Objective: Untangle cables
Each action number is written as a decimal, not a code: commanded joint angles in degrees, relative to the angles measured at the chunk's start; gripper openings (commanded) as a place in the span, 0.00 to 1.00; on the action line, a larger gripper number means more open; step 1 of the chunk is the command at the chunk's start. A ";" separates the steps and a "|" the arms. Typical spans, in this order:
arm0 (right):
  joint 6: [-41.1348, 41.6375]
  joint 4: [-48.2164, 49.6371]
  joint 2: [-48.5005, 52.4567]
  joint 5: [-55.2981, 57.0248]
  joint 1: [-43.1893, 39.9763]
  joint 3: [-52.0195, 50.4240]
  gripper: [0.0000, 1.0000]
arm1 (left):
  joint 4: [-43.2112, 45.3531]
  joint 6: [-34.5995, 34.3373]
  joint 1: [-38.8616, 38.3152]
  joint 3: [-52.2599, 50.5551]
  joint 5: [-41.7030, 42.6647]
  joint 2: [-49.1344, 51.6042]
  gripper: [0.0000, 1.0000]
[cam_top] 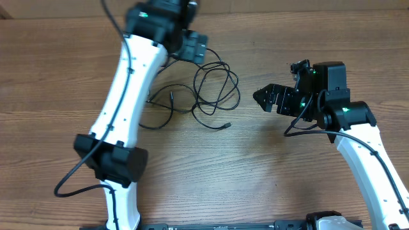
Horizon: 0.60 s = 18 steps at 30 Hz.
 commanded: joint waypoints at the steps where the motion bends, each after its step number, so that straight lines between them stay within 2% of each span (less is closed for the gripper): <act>1: 0.31 0.76 -0.13 -1.16 -0.42 0.76 1.00 | -2.38 7.63 4.39 0.94 12.46 -1.18 1.00; 7: 7.26 3.85 -0.13 -2.45 -0.24 0.76 1.00 | -4.59 7.96 6.62 0.94 12.33 -1.16 1.00; 13: 7.85 3.76 0.52 -2.67 2.43 0.76 1.00 | -4.55 7.78 6.54 0.94 12.31 -1.16 1.00; 18: 10.58 9.25 6.95 -1.44 7.89 0.76 1.00 | -4.52 7.78 6.54 0.94 12.33 -1.16 1.00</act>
